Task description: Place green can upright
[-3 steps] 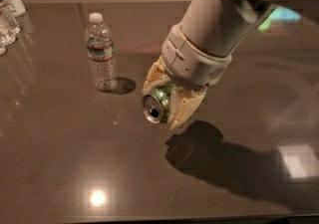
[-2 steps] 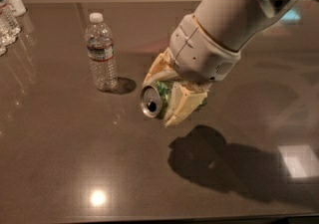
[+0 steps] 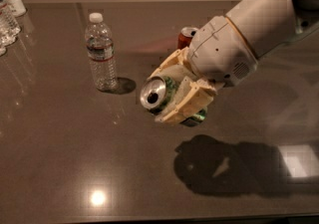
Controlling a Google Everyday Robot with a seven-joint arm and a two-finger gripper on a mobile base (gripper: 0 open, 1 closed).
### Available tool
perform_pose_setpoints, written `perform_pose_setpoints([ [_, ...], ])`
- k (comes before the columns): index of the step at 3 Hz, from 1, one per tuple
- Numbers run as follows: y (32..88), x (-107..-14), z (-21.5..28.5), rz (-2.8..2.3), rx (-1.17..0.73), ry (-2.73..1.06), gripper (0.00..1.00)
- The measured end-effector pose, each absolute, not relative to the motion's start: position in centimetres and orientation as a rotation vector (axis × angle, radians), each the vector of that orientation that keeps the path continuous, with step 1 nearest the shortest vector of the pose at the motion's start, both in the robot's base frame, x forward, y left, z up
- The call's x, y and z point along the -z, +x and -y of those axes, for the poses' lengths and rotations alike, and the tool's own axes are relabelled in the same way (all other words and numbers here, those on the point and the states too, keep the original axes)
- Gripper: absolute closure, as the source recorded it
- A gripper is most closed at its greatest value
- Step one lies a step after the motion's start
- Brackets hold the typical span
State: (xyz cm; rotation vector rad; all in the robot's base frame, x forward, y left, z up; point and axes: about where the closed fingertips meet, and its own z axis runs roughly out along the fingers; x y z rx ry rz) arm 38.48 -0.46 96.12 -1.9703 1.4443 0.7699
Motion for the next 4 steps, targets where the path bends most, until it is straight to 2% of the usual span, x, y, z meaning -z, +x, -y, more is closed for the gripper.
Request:
perform_pose_setpoints([
  [2, 37.9, -97.1, 0.0, -1.371, -1.018, -1.701, 1.0],
  [4, 38.7, -95.9, -0.2, -1.267, -1.128, -1.525, 1.0],
])
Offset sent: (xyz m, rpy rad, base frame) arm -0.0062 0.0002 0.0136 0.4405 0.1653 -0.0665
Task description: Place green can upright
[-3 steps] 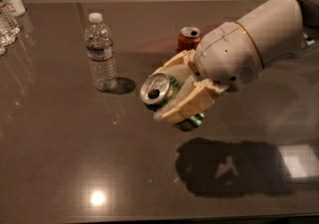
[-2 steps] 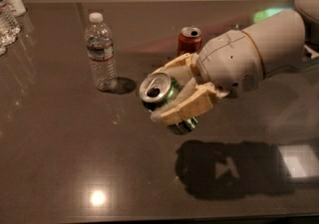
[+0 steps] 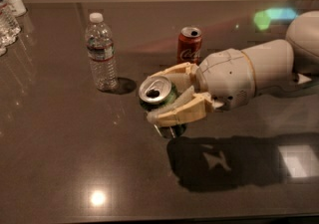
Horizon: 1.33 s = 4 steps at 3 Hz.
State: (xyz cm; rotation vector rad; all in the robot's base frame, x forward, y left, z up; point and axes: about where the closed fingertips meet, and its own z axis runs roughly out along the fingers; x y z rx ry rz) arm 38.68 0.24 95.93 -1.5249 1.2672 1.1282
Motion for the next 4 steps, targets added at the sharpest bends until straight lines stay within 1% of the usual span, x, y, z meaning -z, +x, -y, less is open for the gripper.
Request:
perform_pose_setpoints([
  [3, 41.5, -92.4, 1.8, -1.282, -1.189, -1.339, 1.0],
  [4, 42.2, -91.8, 2.4, -1.25, -1.224, -1.293, 0.82],
])
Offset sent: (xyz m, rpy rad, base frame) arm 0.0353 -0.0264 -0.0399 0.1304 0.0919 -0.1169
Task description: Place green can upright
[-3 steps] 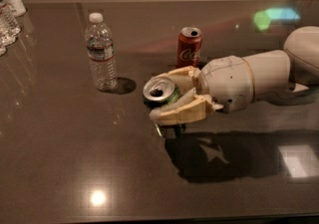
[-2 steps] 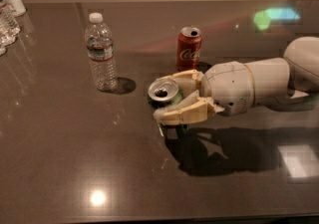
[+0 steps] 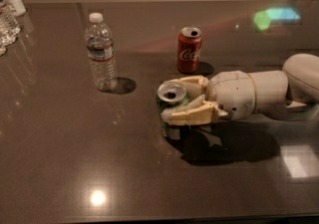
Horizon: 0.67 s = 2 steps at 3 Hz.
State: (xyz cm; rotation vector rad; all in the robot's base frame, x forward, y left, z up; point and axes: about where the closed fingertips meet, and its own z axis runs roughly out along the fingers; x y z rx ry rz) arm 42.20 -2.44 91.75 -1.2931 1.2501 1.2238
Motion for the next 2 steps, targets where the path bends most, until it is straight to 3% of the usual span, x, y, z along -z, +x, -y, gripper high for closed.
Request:
perform_pose_setpoints([
  [2, 43.27, -91.11, 3.43, -1.2, -1.279, -1.23, 0.36],
])
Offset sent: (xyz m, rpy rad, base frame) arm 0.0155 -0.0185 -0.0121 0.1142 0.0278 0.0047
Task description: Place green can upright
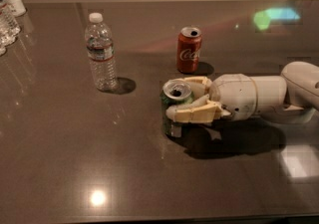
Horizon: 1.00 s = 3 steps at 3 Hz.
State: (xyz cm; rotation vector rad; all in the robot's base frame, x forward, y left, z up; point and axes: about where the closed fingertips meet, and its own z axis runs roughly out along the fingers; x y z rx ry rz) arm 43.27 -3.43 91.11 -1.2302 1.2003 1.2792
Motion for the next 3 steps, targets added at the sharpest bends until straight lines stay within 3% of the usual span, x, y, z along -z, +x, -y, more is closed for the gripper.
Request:
perform_pose_setpoints([
  [1, 43.2, -91.21, 3.21, -1.199, -1.28, -1.235, 0.13],
  [2, 43.13, -91.31, 3.02, -1.196, -1.281, -1.239, 0.0],
  [3, 43.13, -91.31, 3.01, -1.196, -1.281, -1.239, 0.0],
])
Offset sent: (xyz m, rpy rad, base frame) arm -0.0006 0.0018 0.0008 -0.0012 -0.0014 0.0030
